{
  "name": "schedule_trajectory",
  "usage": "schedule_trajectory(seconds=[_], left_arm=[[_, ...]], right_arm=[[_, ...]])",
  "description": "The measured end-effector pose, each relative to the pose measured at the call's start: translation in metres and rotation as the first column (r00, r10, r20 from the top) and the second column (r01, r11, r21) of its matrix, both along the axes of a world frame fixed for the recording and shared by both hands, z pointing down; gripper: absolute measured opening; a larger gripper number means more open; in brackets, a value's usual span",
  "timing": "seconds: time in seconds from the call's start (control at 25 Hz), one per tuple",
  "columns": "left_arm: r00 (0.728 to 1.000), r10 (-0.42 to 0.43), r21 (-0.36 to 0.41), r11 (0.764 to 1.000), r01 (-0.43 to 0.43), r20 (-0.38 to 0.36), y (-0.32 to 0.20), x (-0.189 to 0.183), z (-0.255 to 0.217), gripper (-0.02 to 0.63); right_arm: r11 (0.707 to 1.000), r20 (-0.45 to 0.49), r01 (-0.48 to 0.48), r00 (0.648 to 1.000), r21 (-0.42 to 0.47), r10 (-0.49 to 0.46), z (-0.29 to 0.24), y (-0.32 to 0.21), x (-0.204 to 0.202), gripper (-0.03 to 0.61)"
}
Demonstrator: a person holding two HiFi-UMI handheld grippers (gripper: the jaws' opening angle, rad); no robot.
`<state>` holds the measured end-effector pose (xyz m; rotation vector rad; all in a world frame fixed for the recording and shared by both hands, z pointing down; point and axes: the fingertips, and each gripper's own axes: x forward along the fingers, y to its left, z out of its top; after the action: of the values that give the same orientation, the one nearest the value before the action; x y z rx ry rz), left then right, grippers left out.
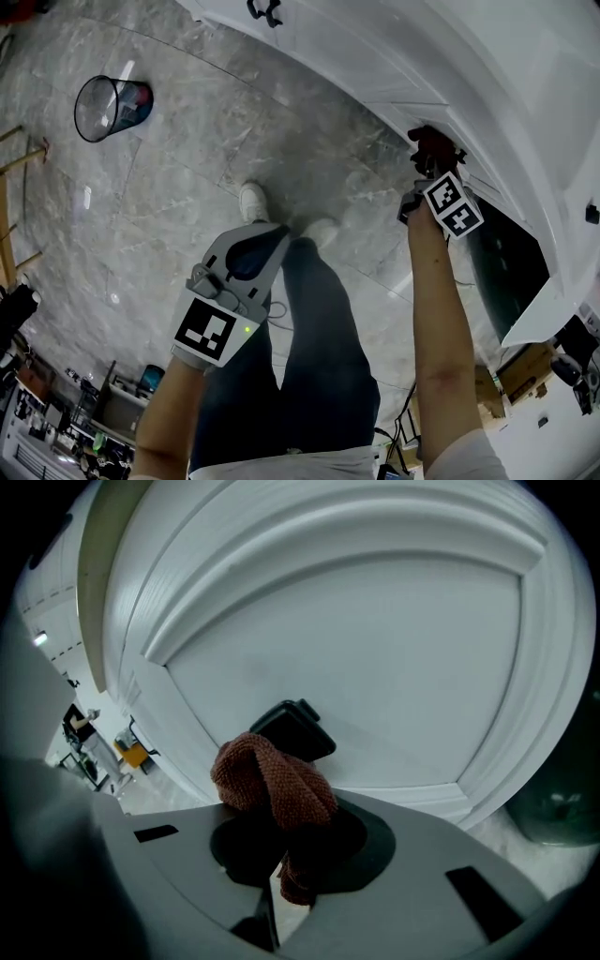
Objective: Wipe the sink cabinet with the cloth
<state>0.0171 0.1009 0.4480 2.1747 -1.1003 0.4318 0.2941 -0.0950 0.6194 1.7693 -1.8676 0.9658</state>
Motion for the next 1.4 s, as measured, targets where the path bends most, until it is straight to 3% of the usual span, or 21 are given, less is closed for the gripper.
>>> schedule_trajectory(seconds=[0.4,0.64,0.88,1.4], left_arm=[[0.999,0.039,0.002,0.999,-0.039,-0.002,-0.005,0.027,-0.002,0.011],[0.998,0.063,0.007,0.998,-0.063,-0.002,-0.005,0.036,-0.003,0.011],[0.996,0.090,0.005,0.996,-0.090,-0.009,-0.004,0.046,-0.002,0.011],[0.992,0.122,0.006,0.993,-0.122,-0.033,-0.001,0.043,-0.005,0.011]], right_arm=[[1.000,-0.019,0.025,1.000,-0.015,-0.025,0.000,0.008,0.031,0.055],[0.997,-0.015,-0.079,0.997,-0.027,0.079,-0.002,0.023,0.073,0.055],[0.992,-0.030,-0.121,0.992,-0.027,0.120,-0.008,0.034,0.106,0.055],[0.991,-0.044,-0.130,0.990,0.025,0.131,-0.044,0.033,0.101,0.055]])
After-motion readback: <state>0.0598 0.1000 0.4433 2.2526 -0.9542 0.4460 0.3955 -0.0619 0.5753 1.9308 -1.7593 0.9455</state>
